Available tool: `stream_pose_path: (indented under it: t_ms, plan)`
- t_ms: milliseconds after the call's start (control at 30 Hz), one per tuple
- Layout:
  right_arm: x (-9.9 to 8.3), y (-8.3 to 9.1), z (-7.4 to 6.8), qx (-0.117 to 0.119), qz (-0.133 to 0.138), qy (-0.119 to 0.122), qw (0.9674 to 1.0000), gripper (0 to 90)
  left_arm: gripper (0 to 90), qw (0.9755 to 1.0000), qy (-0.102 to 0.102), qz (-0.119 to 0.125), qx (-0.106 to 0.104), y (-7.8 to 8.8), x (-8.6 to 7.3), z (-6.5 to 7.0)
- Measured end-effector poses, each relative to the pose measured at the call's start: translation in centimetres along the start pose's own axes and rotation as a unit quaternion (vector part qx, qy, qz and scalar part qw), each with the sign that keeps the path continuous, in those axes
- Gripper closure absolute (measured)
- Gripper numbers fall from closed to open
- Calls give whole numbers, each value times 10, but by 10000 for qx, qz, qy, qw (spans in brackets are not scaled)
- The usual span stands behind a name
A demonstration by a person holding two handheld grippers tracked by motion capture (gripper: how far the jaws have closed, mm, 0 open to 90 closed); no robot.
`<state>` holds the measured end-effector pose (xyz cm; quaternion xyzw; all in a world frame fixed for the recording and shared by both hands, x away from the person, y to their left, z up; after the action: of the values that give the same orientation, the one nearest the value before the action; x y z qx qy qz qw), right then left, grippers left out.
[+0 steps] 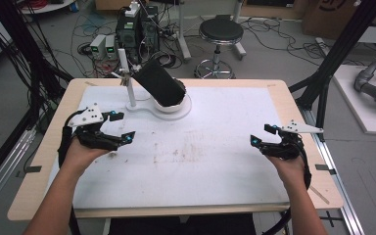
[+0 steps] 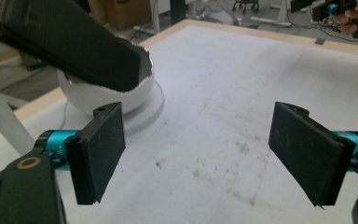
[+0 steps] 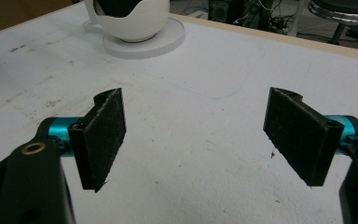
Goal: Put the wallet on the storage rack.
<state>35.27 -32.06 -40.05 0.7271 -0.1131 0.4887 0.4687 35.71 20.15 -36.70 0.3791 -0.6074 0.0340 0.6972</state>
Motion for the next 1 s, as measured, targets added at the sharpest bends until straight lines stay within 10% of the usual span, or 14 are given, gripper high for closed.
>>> stream_pose_path:
  t_ms: [333,1000]
  plan:
    - [-2,-4,2,-69,-141,40,9999,212,180,9997,203,-134,39,-6,-24,-5]
    - [-4,-4,2,-60,-156,66,9998,212,180,9996,266,-124,20,-7,-25,-6]
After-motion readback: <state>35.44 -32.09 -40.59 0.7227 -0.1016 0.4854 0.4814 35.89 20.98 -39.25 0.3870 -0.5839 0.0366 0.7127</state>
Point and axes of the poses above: each handheld gripper's, and its own axes: y roughly backward along the jaws, x roughly out of its top, z roughly to its right, the point moved 3 cm from there along -y, roughly forward along the jaws, and after that the axes turned 9 degrees about -z, right-handed, at the moved point
